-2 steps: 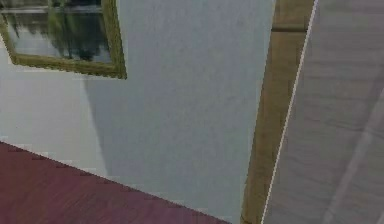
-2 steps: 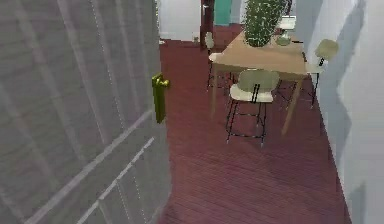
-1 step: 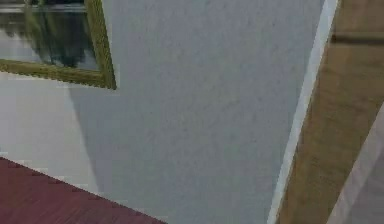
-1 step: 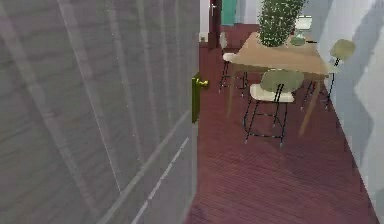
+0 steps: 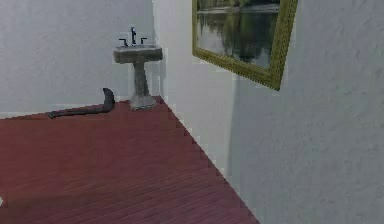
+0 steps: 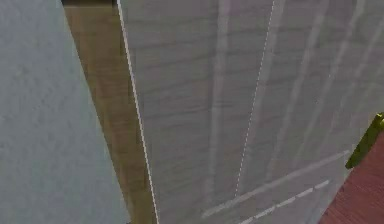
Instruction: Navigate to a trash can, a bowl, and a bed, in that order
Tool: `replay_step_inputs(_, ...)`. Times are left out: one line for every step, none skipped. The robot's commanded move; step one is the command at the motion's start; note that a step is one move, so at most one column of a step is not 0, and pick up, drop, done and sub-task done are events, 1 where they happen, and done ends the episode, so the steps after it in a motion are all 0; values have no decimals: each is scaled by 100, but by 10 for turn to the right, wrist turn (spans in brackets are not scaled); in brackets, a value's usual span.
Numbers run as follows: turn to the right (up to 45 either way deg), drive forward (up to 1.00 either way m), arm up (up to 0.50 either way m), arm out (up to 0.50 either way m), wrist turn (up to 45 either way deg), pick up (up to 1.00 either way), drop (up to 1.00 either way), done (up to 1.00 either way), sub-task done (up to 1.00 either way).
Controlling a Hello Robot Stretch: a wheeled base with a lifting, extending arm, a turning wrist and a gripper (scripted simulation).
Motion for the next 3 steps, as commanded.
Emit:
replay_step_inputs(-360, 0, 0, 0, 0, 0, 0, 0, 0)
replay_step_inputs(0, 35, 0, 0, 0, 0, 0, 0, 0)
replay_step_inputs(0, 100, 0, 0, 0, 0, 0, 0, 0)
